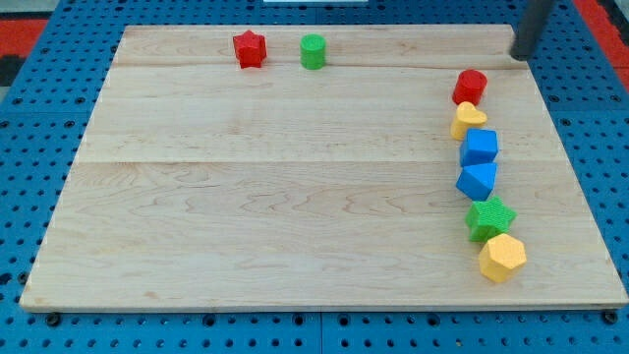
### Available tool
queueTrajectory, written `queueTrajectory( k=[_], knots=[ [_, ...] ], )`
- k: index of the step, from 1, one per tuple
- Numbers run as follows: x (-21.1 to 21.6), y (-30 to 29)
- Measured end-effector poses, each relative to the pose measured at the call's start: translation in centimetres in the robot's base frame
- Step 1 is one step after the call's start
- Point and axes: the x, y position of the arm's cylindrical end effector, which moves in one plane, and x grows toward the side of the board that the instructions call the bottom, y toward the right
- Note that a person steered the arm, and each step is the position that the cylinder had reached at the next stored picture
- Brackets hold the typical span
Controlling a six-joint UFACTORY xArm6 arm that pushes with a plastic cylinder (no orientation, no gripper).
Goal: Put the red circle right to the green circle
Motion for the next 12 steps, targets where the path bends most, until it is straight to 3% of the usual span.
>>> queueTrajectory(
  k=[1, 2, 3, 5, 6, 7, 9, 11, 12],
  knots=[
    [7.6, -4.5],
    [5.6, -13.3],
    [1.3, -15.0],
    [5.7, -13.3],
    [1.9, -7.8],
    [0.2, -13.8],
    [-2.1, -9.8],
    [-2.2, -20.2],
    [-2.8, -15.5]
  ],
)
